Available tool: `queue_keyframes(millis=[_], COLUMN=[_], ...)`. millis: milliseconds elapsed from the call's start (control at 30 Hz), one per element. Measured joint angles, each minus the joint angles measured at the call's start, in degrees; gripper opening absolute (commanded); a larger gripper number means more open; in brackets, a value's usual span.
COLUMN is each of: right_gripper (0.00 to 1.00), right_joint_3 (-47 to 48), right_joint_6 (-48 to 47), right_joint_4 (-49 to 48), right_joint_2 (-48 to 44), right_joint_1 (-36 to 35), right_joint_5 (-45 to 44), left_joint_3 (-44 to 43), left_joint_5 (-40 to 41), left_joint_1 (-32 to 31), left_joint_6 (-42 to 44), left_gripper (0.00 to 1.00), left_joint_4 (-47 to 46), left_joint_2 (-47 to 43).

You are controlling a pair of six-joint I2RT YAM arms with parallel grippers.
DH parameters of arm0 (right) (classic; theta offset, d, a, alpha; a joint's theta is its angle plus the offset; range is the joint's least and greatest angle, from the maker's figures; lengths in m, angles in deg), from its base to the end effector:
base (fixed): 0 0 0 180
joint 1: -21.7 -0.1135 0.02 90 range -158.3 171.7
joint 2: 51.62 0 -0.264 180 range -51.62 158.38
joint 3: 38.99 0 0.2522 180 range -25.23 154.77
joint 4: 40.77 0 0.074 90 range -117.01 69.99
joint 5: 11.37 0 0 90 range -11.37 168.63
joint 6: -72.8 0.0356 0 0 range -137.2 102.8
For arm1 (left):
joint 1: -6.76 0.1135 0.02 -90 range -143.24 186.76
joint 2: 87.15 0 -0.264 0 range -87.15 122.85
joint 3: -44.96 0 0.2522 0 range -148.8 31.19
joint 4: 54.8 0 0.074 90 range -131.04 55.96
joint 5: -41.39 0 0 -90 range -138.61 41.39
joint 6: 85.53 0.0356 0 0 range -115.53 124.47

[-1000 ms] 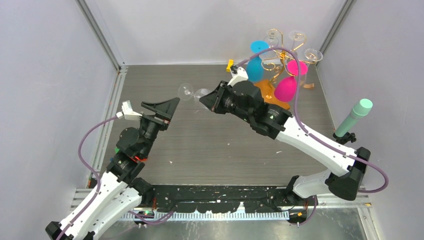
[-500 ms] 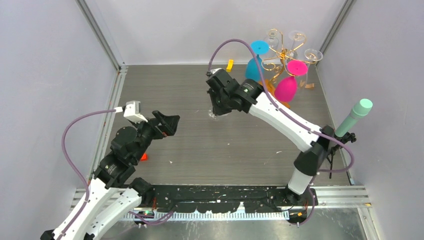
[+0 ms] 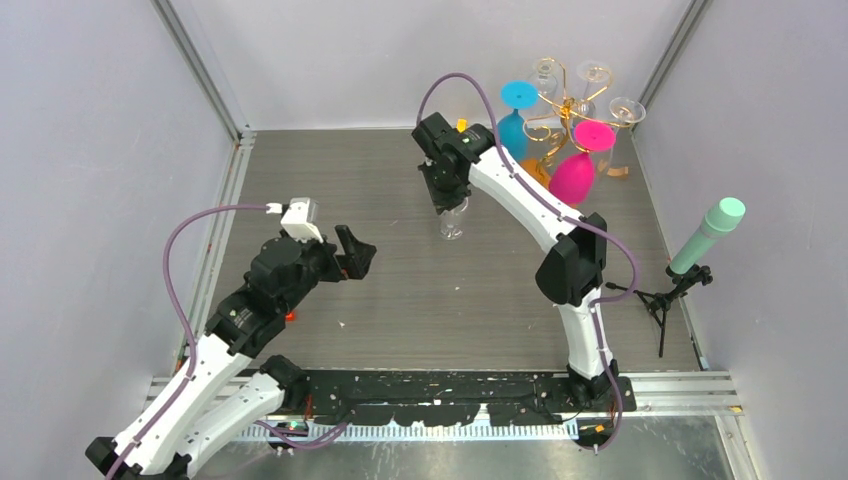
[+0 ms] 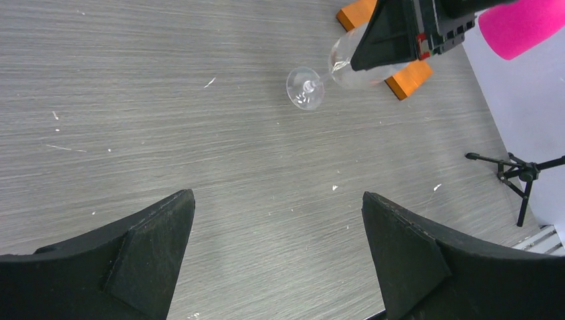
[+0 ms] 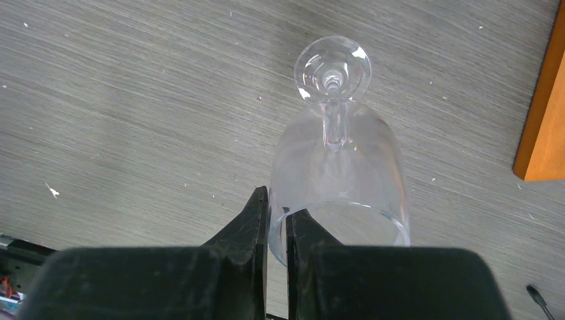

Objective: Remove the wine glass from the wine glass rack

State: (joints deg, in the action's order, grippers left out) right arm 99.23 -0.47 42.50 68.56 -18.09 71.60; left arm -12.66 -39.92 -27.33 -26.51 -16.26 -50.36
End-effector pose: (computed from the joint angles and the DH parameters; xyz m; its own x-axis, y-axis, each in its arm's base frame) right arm 0.3396 0.2772 0.3205 -0.8397 -0.3275 -0.4332 -0.3697 0.9290 0.0142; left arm 0.1258 -0.0787 0.3281 -0.4398 -0.3167 -0.8404 0.2432 0.8588 -0.4509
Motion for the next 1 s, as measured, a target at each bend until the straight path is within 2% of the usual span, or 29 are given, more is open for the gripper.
queue_keyframes(millis=[467, 567, 733, 800, 1000], right_gripper=[0.04, 0.11, 0.31, 0.37, 0.44], right_joint_3=[9.8, 11.9, 14.7, 15.4, 18.1], right_joint_6=[-2.6, -3.1, -3.8, -4.4, -4.9], right_joint_4=[1.5, 1.4, 2.3, 2.5, 2.7], right_joint_2=[6.9, 8.2, 9.4, 9.8, 10.1], right_joint_1=[3.8, 4.3, 4.7, 4.9, 5.1], right_joint_5=[2.2, 2.5, 2.4, 2.2, 1.5], left_joint_3=[0.2, 0.2, 0.2, 0.2, 0.2], left_joint_5=[-1.9, -2.1, -2.3, -2.3, -2.3], left_joint_1=[0.0, 0.0, 0.0, 0.0, 0.0], left_joint_6=[0.2, 0.2, 0.2, 0.2, 0.2], left_gripper=[1.0, 1.0, 1.0, 1.0, 1.0], left_joint_4=[-0.1, -0.1, -0.1, -0.1, -0.1], left_joint_2=[2.1, 2.1, 2.6, 2.8, 3.0])
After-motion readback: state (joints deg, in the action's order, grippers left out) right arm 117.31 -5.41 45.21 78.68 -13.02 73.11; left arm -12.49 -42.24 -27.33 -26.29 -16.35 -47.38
